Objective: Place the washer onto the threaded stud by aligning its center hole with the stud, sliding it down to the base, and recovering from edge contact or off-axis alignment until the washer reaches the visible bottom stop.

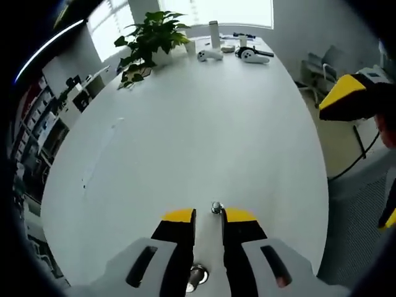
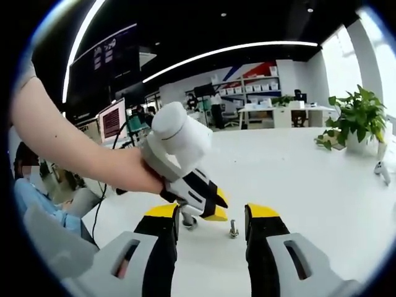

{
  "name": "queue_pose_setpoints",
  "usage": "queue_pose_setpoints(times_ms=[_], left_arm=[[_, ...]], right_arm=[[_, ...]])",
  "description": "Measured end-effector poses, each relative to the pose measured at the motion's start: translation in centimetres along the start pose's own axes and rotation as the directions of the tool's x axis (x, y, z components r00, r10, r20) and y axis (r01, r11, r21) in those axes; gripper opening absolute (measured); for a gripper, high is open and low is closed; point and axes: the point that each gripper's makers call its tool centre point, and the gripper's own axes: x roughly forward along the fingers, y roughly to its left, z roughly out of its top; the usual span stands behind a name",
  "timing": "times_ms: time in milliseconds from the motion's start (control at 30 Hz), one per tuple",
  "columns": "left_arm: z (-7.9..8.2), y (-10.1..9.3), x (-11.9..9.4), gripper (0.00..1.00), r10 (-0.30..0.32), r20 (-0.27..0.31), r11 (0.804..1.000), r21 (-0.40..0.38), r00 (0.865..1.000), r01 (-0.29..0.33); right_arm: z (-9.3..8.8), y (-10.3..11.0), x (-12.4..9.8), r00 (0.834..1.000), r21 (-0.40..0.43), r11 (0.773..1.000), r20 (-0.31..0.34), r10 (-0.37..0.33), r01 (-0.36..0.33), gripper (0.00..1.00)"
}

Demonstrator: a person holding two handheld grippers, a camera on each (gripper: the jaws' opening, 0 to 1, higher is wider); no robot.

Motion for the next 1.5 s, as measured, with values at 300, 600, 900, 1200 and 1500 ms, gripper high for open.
queue_pose_setpoints(times_ms=[300, 600, 900, 1200, 1500], left_arm=[[-2.1, -0.1, -5.8, 0.15, 0.066, 0.105, 0.992, -0.115, 0.992, -0.053], [-6.0, 0.0, -11.8, 0.16, 0.16, 0.19, 0.959, -0.264, 0.969, -0.107], [-9.3, -0.5, -17.6, 0.18, 0.295, 0.294, 0.883, -0.446, 0.909, -0.143], [-11.9, -2.9, -21.8, 0.21, 0.431, 0.352, 0.809, -0.559, 0.831, -0.182], [-12.6, -3.9, -24.0, 0.23, 0.493, 0.382, 0.776, -0.6, 0.782, -0.196]], right_arm=[[-0.1, 0.7, 0.1, 1.0, -0.055, 0.998, -0.005, 0.008, -0.008, 0.45], [-0.3, 0.7, 0.1, 1.0, -0.091, 0.996, -0.015, 0.004, -0.006, 0.45], [0.4, 0.3, -0.6, 1.0, -0.079, 0.997, -0.019, -0.009, 0.007, 0.45], [1.9, 0.5, -4.1, 1.0, -0.12, 0.993, -0.009, -0.01, 0.008, 0.45], [1.9, 1.5, -6.5, 1.0, -0.073, 0.997, -0.008, -0.001, 0.0, 0.46]])
